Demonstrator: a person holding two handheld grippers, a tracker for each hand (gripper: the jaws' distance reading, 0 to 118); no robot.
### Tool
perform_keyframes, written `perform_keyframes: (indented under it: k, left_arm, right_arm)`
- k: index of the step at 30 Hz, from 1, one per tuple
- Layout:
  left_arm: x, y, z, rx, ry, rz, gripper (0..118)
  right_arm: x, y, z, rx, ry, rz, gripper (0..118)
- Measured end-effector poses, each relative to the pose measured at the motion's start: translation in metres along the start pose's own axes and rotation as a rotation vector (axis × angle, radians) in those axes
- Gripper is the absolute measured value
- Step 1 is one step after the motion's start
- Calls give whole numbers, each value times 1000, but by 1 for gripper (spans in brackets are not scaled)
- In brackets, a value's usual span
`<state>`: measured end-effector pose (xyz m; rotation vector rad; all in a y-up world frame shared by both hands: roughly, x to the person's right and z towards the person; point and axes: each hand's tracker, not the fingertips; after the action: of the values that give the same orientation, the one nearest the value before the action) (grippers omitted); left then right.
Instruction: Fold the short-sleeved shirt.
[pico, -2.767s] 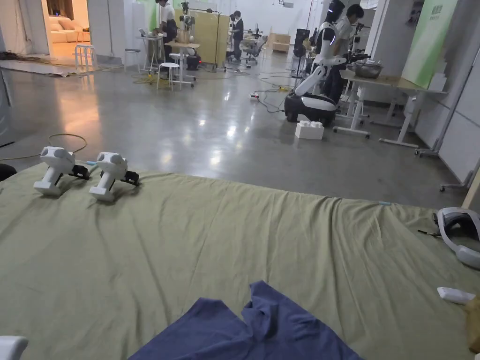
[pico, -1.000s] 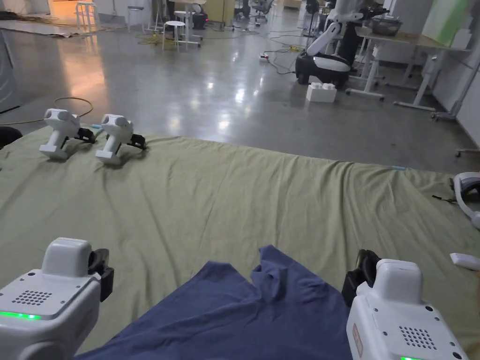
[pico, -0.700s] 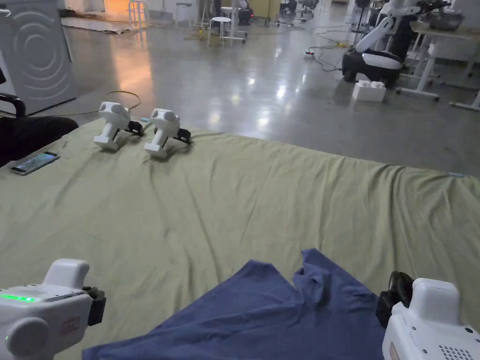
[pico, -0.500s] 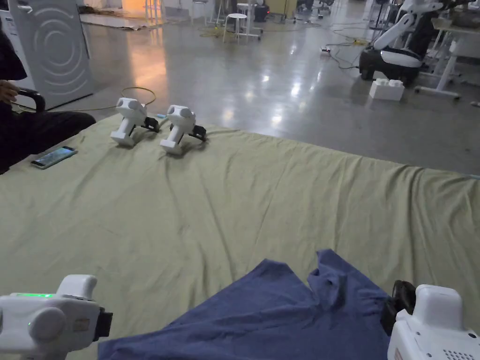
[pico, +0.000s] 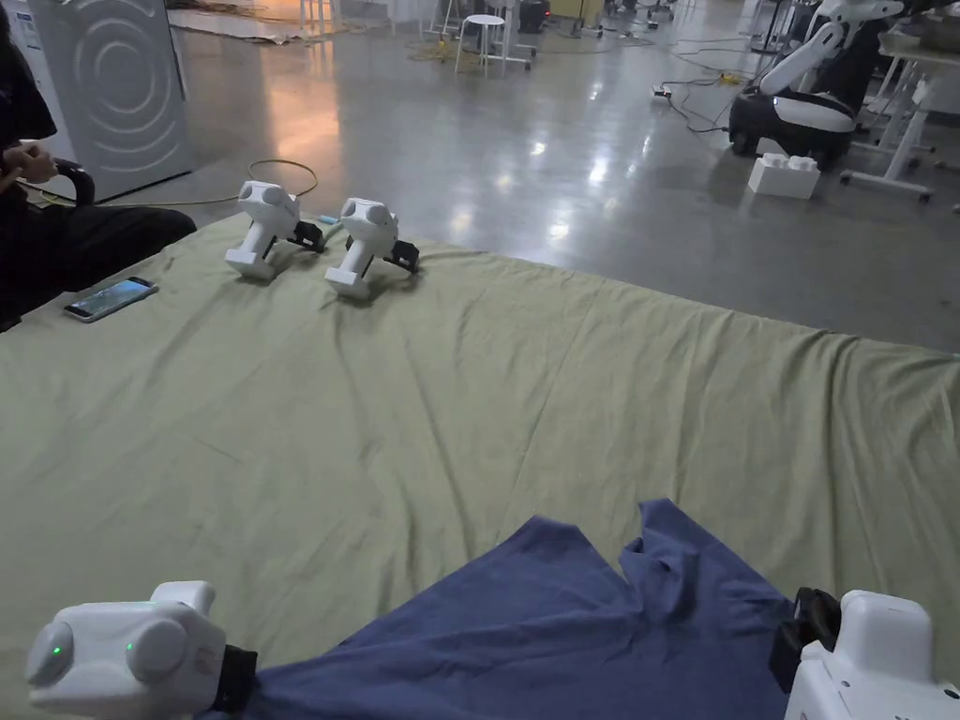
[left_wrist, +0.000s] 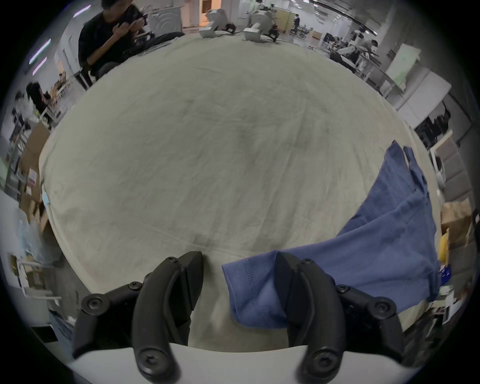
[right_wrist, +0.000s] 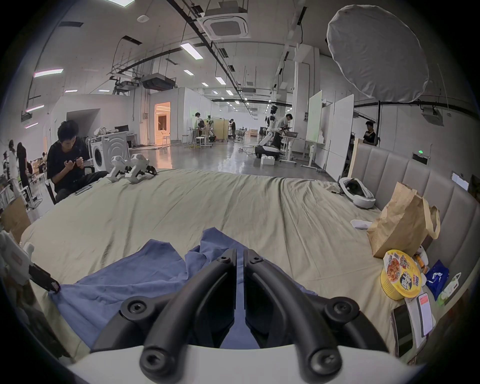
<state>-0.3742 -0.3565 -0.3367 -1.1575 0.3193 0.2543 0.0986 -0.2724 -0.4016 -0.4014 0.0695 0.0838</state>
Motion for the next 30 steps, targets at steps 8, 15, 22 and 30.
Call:
perform_keyframes:
  k: [8, 15, 22, 30]
  left_arm:
    - [5, -9, 3, 50, -69, -20, 8]
    - [-5, -11, 16, 113, -100, -6, 6]
    - [8, -8, 49, 193, -95, -12, 7]
    - [16, -7, 45, 185, -67, -37, 6]
  right_arm:
    - [14, 5, -44, -157, -1, -8, 10]
    - [51, 22, -152, -404, 86, 53, 64]
    - [67, 14, -245, -655, 143, 56, 66]
    - [49, -11, -262, -739, 183, 126, 48]
